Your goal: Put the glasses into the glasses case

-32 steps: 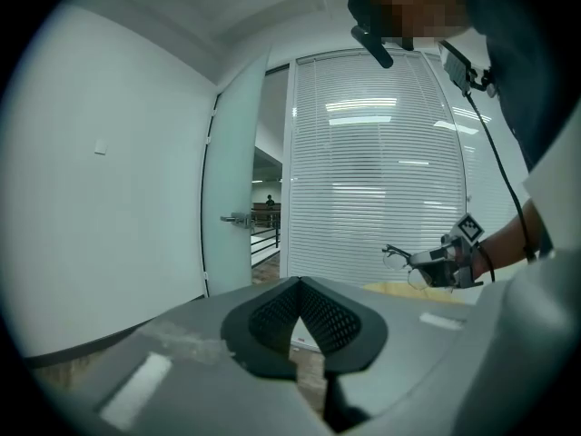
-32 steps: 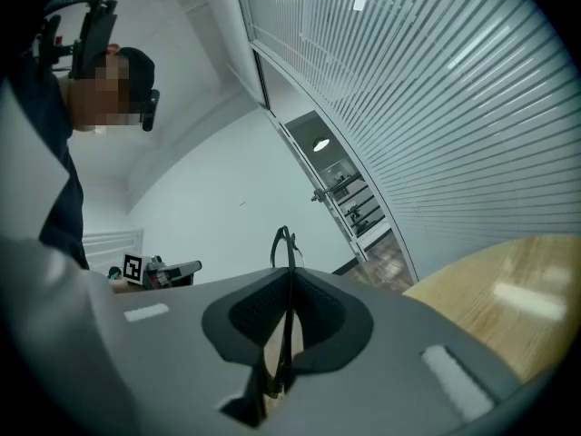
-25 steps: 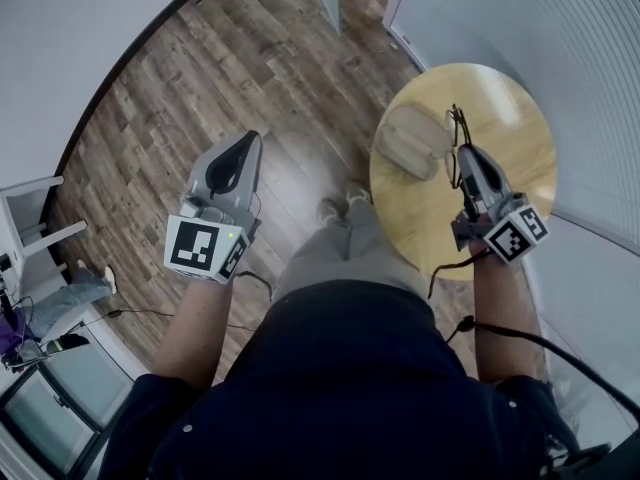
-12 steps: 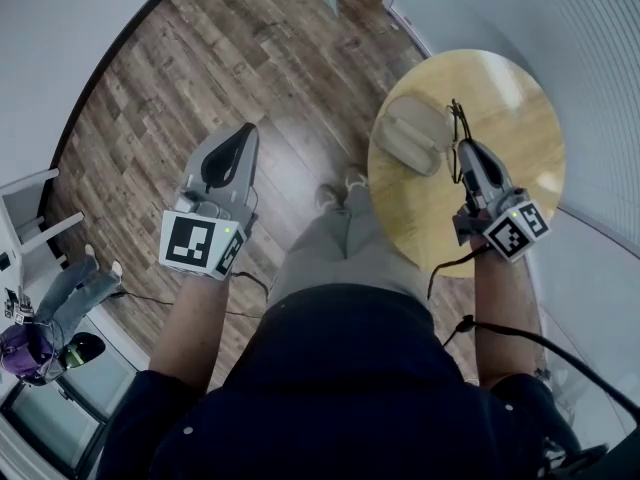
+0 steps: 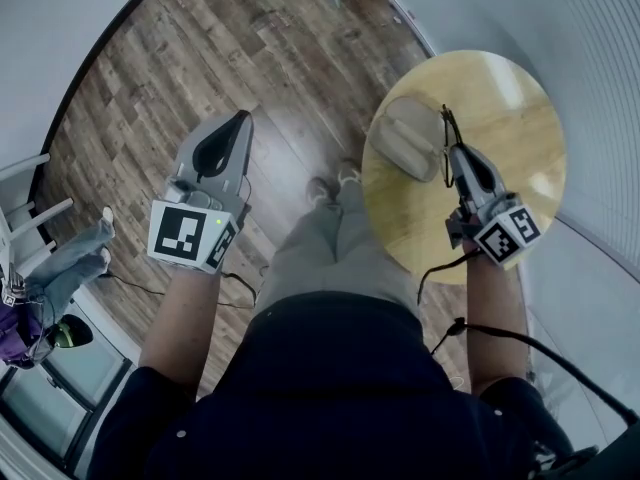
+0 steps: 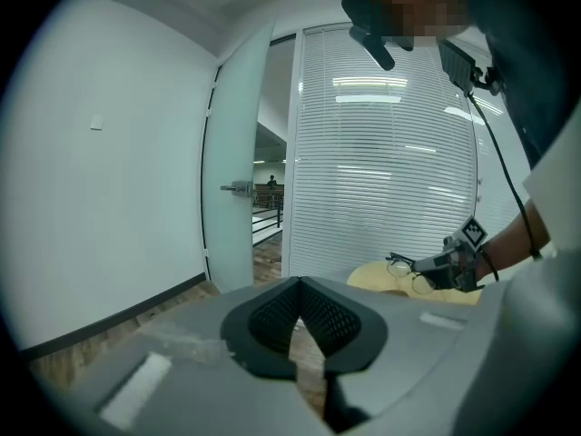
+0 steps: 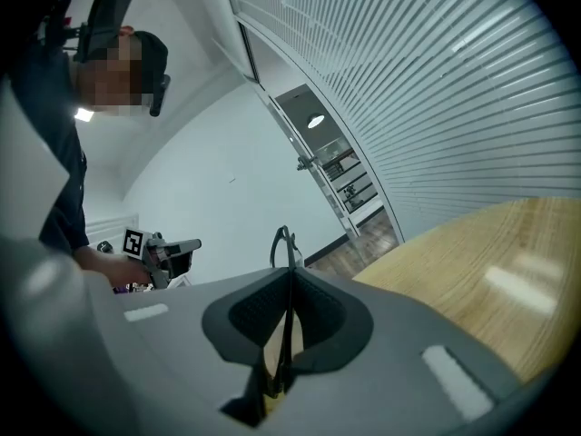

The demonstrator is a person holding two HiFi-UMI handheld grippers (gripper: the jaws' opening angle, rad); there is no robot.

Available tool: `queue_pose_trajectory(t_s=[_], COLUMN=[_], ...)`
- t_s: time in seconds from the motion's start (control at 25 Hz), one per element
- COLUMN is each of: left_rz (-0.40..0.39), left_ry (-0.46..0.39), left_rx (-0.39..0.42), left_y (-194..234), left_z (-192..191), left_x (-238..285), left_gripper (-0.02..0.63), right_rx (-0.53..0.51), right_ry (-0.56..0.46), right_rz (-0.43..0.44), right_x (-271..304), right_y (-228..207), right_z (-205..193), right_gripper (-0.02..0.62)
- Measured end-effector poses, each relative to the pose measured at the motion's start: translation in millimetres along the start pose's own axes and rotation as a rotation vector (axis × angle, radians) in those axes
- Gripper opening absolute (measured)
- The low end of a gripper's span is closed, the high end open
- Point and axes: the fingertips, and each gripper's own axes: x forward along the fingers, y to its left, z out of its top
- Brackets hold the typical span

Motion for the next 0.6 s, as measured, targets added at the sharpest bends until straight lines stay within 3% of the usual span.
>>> queue_pose_trajectory(t_s=[0.32,0.6], left_rz=[0.000,0.005], left_ry=[0.012,0.031], left_rx=[-0.009,-0.043], left_y=[-0.9,6.2], left_z=[-14.0,-28.8], left_x=[7.7,7.1], left_gripper=[0.005,0.005], right_rx=[-0.013,-0.120], right_ry=[0.063,0.139], right_rz=[-0.004,0.012], right_x=[12.4,27.3], right_y=[-17.8,-17.0], right_z=[-26.2,-42.3], right_gripper=[0.026,0.026])
